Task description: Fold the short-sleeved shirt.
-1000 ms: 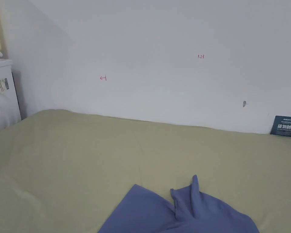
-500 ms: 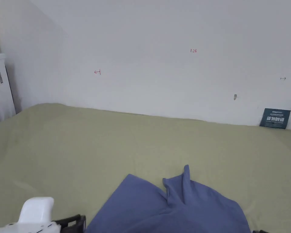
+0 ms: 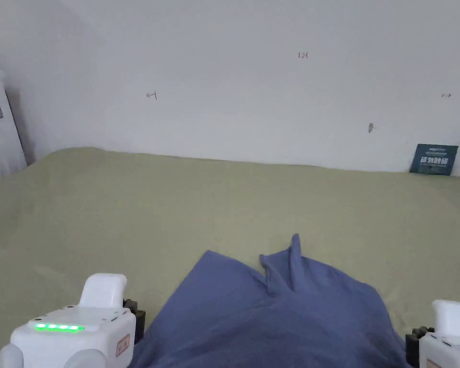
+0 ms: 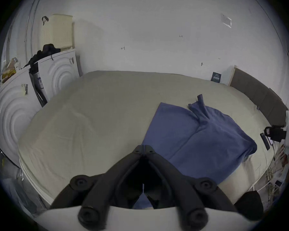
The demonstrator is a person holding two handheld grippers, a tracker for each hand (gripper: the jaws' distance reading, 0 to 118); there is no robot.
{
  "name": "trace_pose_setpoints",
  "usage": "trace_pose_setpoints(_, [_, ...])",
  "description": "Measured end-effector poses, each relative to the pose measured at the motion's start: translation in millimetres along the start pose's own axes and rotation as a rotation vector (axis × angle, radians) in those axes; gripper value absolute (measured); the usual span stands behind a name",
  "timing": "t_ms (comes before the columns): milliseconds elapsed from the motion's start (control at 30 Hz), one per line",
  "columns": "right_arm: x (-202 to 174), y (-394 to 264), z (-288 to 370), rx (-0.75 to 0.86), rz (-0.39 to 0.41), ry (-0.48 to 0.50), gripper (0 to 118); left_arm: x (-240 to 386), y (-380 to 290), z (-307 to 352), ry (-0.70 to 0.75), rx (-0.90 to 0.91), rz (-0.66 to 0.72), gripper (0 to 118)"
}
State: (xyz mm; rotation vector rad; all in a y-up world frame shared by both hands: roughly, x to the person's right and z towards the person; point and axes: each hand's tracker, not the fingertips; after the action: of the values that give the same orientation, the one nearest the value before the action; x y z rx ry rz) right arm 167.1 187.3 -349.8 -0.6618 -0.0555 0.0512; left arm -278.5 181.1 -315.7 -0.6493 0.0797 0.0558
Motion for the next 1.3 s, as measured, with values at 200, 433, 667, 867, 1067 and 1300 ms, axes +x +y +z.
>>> trace_pose_setpoints(200, [-4.0,-2.8,-1.5,-0.012,0.013,0.022,0,-46.1,19.7,-24.8,-0.179,-0.217,0.098,54])
trace_pose_setpoints(433, [-7.4,-3.0,-4.8,-0.04,0.03,0.066,0,-22.8,-1.6,-30.0,-0.153,-0.468,-0.011,118])
trace_pose_setpoints(667, [-4.0,-3.1,-11.0,-0.063,0.054,0.076,0,-5.8,-43.9,-42.2,-0.117,-0.515,-0.044,3])
trace_pose_setpoints(867, [0.3,15.2,-30.3,-0.093,0.112,0.081,0,-19.1,-37.1,-37.3,-0.15,-0.469,0.028,3])
trace_pose_setpoints(1067, [-4.7,104.6,-89.0,-0.123,0.208,0.142,0,-14.7,-26.6,-25.6,-0.166,-0.465,0.018,3])
trace_pose_setpoints(1300, [-40.8,213.1,-216.9,-0.296,0.353,0.32,103,-34.1,-34.0,-55.0,-0.162,-0.495,0.011,3])
